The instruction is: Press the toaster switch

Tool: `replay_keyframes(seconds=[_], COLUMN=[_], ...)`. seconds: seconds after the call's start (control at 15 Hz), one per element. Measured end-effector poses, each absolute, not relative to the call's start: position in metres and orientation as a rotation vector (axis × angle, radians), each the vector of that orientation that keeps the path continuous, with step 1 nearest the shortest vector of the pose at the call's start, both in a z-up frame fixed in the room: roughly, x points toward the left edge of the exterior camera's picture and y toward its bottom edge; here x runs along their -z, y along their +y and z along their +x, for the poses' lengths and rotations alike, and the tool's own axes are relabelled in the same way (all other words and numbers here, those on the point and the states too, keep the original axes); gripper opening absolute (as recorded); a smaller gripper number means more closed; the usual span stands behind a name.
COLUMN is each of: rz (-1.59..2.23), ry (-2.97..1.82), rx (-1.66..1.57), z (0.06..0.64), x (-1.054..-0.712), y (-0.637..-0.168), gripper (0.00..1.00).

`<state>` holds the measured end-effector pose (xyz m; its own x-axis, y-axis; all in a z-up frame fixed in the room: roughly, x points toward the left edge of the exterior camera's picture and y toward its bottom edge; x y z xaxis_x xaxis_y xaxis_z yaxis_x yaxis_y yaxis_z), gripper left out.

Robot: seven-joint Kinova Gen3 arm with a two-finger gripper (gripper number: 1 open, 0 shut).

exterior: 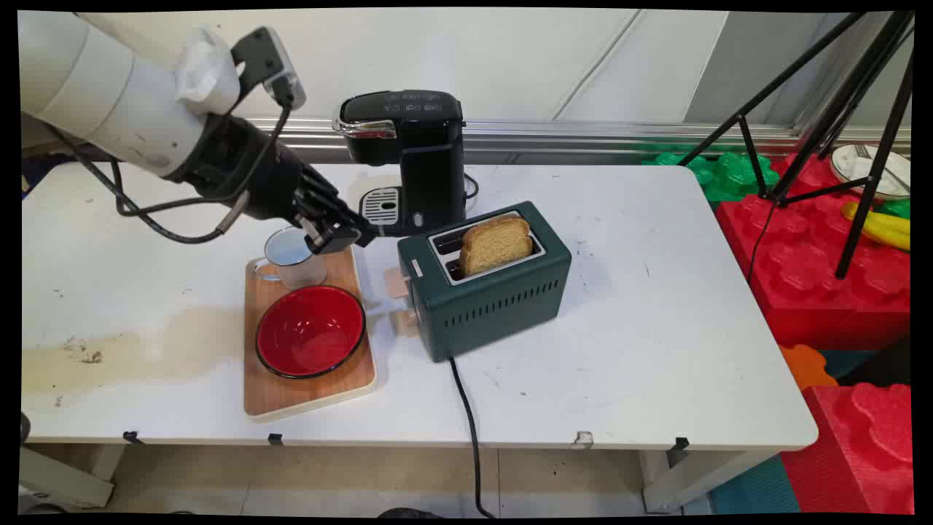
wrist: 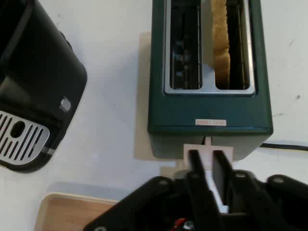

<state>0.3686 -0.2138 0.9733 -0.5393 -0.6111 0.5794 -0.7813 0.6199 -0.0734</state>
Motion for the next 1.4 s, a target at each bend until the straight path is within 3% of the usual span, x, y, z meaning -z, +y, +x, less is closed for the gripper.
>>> replay_keyframes(seconds=[1.4], rz=[1.114], ry=[-2.325], rx=[-0.391], z=[0.359], x=[-0.906], y=[-0.221], gripper=[0.0])
